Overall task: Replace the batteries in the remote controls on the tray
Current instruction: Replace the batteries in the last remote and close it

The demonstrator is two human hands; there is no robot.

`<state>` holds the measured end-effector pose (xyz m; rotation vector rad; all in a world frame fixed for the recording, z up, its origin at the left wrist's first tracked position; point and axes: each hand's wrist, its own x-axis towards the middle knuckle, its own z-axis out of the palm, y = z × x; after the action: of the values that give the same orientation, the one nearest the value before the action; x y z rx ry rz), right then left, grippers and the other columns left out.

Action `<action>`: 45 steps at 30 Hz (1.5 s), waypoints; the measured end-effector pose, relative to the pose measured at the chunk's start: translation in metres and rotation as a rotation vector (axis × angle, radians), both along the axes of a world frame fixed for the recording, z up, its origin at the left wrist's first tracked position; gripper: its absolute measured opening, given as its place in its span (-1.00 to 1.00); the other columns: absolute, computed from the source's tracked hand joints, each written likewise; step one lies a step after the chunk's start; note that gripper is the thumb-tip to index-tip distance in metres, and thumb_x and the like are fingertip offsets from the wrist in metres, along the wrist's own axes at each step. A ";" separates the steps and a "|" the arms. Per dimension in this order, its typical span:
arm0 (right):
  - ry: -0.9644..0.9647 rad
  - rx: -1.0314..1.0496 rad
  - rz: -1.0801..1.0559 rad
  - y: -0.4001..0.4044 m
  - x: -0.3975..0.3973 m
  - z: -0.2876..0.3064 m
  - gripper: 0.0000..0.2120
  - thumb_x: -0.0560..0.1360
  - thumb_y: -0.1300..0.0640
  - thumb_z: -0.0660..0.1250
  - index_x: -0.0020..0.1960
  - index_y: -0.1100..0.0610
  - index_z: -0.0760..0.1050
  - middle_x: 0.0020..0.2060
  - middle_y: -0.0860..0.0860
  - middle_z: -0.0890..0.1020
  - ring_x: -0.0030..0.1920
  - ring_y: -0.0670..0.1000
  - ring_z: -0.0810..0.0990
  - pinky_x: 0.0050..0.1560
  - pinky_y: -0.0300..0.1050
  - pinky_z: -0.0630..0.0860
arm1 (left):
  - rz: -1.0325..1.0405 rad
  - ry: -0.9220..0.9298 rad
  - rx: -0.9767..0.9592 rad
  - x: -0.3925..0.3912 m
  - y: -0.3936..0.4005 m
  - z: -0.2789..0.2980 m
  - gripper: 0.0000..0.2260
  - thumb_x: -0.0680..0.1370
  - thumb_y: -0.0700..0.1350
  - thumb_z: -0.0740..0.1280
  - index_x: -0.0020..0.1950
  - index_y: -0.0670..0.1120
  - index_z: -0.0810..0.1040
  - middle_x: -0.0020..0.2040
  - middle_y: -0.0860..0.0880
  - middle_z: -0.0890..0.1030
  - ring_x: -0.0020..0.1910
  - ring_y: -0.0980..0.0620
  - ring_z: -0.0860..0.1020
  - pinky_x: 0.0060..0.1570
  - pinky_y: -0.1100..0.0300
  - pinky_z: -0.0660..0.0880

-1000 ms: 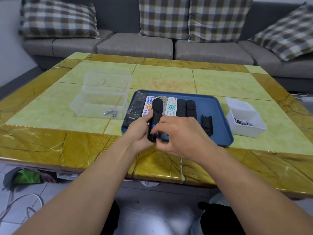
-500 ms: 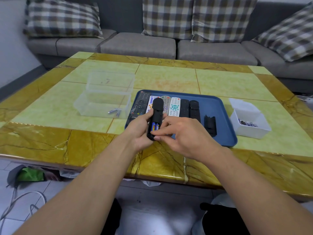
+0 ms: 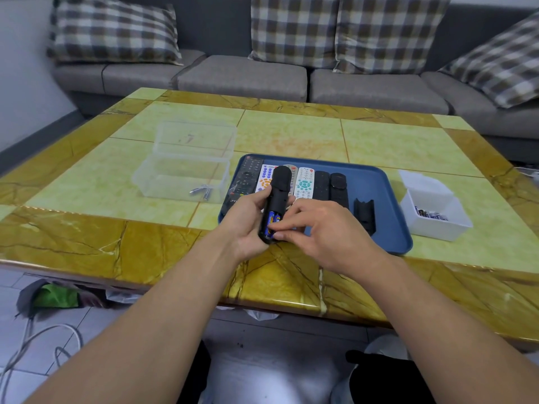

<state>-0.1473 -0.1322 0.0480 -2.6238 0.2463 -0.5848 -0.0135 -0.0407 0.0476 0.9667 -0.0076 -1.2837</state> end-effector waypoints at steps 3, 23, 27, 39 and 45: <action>-0.015 -0.019 -0.040 0.000 -0.001 0.000 -0.85 0.47 -0.09 0.47 0.04 -0.19 0.70 -0.11 -0.23 0.64 -0.08 -0.13 0.61 -0.12 0.00 0.58 | 0.030 0.021 -0.024 -0.005 0.000 0.002 -0.67 0.70 -0.08 0.19 0.38 -0.24 0.49 -0.08 -0.16 0.65 -0.42 -0.07 0.64 -0.58 0.23 0.46; 0.122 0.271 -0.114 0.005 0.004 0.008 -0.89 0.37 0.01 0.58 -0.13 -0.16 0.72 -0.23 -0.18 0.62 -0.27 -0.17 0.51 -0.17 -0.07 0.52 | -0.031 -0.055 -0.035 -0.012 -0.002 -0.012 -0.66 0.68 -0.04 0.23 0.35 -0.22 0.54 -0.10 -0.14 0.64 -0.24 -0.05 0.60 -0.55 0.25 0.43; 0.165 0.323 -0.107 0.005 0.002 0.015 -0.90 0.37 0.08 0.59 -0.14 -0.07 0.75 -0.22 -0.13 0.66 -0.22 -0.15 0.58 -0.12 -0.15 0.53 | -0.032 -0.075 -0.037 -0.015 -0.004 -0.014 -0.65 0.66 -0.06 0.26 0.38 -0.21 0.54 0.01 -0.14 0.62 -0.23 -0.04 0.58 -0.58 0.26 0.35; 0.054 0.245 -0.269 0.015 -0.001 0.016 -0.67 0.31 0.00 0.61 0.07 -0.07 0.71 -0.23 -0.15 0.66 -0.20 -0.15 0.60 -0.07 -0.10 0.57 | 0.024 -0.013 -0.059 -0.022 -0.004 -0.001 -0.62 0.71 -0.07 0.17 0.41 -0.27 0.50 0.06 -0.17 0.66 -0.31 0.00 0.68 -0.55 0.27 0.48; 0.022 0.169 -0.276 0.022 -0.001 0.017 -0.78 0.38 0.04 0.57 0.02 0.00 0.73 -0.19 -0.06 0.65 -0.15 -0.02 0.59 -0.07 0.03 0.53 | 0.043 -0.001 -0.077 -0.022 -0.004 0.002 -0.61 0.72 -0.02 0.14 0.36 -0.26 0.53 -0.02 -0.16 0.64 -0.36 -0.04 0.68 -0.59 0.28 0.46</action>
<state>-0.1481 -0.1104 0.0648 -2.4500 0.6439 -0.5960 -0.0359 -0.0446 0.0501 0.8971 -0.0362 -1.2345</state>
